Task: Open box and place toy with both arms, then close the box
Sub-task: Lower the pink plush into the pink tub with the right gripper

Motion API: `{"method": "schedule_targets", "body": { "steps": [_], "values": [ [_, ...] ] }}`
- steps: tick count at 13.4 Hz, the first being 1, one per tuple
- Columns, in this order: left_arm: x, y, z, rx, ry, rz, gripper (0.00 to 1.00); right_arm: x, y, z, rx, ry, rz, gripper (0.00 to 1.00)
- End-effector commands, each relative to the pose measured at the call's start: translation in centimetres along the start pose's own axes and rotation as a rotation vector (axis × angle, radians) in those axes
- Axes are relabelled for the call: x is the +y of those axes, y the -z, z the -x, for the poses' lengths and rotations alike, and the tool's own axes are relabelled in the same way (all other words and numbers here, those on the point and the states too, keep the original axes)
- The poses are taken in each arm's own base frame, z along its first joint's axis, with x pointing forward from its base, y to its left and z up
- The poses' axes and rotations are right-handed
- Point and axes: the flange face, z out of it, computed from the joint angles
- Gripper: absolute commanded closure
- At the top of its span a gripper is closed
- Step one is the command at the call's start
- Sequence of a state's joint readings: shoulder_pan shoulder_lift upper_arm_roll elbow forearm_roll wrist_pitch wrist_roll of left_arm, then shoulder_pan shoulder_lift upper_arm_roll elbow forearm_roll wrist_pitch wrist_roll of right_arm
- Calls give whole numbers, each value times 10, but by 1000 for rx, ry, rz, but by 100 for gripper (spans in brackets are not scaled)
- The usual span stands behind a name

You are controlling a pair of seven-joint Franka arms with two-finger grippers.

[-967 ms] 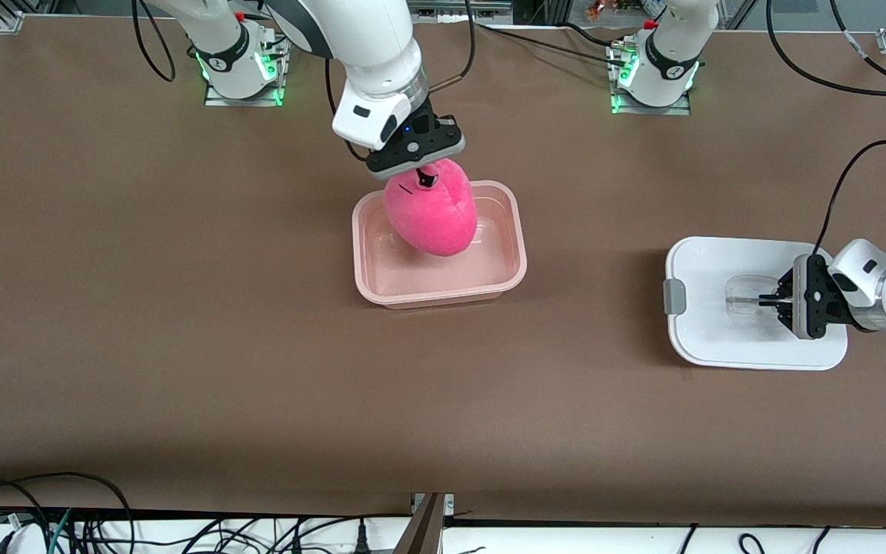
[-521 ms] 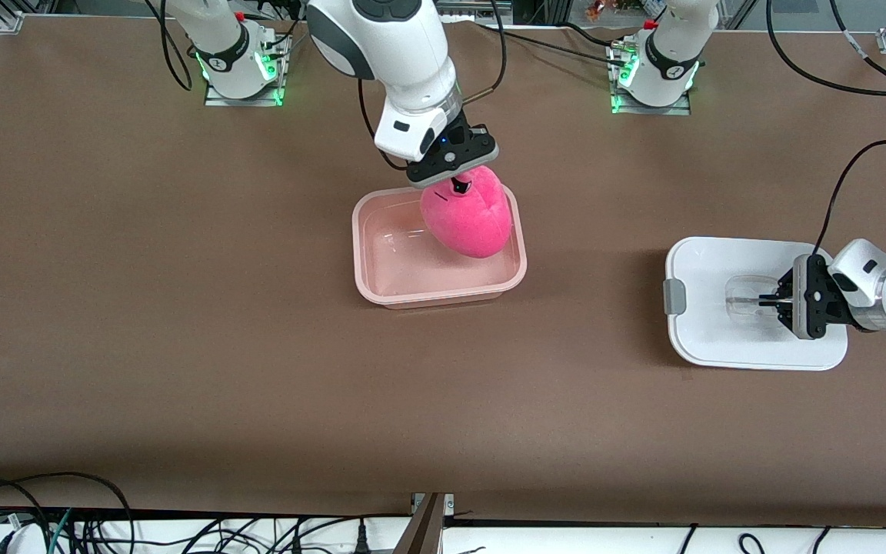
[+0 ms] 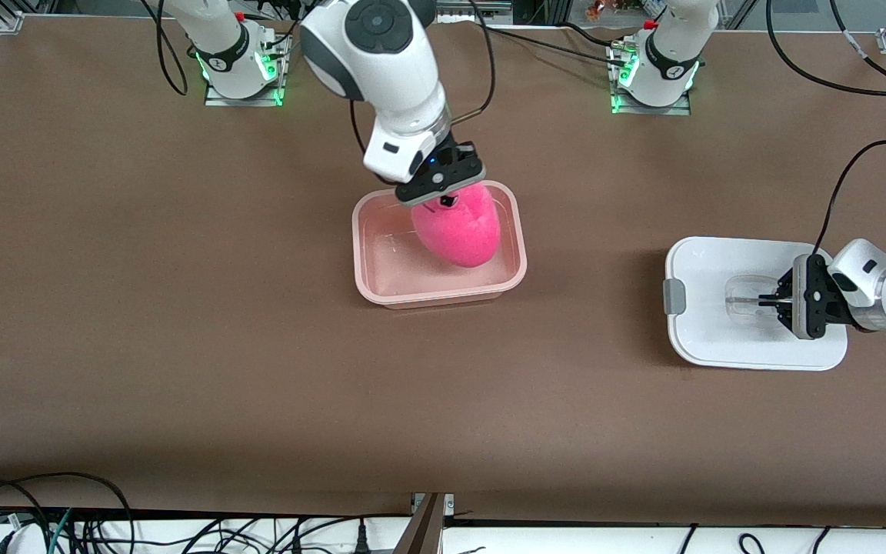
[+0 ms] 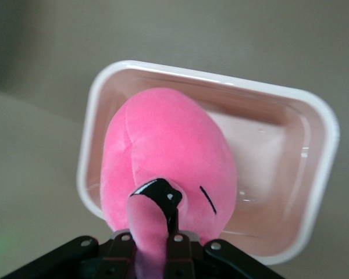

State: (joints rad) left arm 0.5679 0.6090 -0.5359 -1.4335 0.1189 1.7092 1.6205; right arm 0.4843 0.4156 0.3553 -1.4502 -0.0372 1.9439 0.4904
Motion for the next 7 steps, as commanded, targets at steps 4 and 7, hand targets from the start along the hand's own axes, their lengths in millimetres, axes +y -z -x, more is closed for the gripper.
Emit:
{"method": "schedule_targets", "body": {
  "steps": [4, 7],
  "values": [
    [1, 7, -1, -18, -49, -9, 100, 39, 20, 4, -87, -14, 126, 88],
    [2, 7, -1, -18, -49, -8, 100, 36, 7, 9, -95, -52, 201, 88]
  ]
}}
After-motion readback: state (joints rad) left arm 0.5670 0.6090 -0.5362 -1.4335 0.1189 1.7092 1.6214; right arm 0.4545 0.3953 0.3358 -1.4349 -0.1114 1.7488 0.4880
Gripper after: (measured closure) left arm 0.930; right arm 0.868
